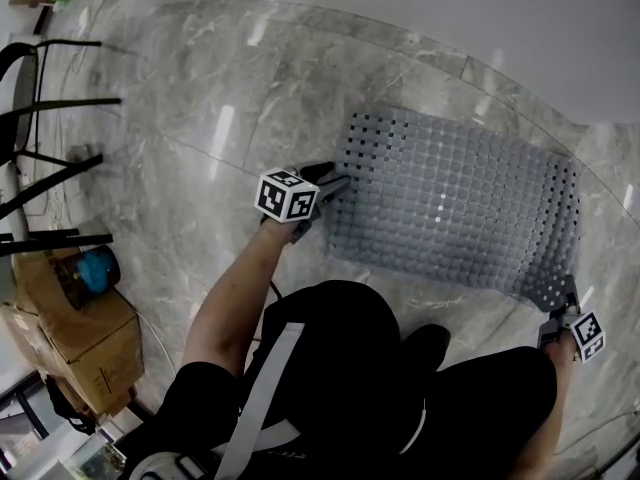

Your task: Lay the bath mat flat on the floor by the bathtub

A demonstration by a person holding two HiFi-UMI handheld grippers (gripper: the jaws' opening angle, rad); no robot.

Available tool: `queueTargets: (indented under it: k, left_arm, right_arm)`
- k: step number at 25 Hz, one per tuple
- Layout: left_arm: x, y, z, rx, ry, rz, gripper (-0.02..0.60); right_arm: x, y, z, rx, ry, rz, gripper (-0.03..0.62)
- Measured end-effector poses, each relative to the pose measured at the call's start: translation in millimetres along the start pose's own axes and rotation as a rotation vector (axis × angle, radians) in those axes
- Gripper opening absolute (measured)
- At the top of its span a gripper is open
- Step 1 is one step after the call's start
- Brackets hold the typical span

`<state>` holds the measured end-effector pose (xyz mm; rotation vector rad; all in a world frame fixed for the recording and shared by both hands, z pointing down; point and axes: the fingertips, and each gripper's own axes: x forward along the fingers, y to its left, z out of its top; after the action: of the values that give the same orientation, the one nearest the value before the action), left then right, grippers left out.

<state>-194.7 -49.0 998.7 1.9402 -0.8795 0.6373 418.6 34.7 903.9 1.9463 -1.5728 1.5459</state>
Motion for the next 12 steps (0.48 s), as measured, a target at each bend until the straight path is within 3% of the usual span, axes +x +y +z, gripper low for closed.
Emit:
queueTargets:
  k: [12]
  left_arm:
    - [7.0,-0.4,5.7,0.118,0.087,0.098,0.193]
  right_arm:
    - [-4.7,7.7,-9.7,-0.006,-0.011,0.009,0.084]
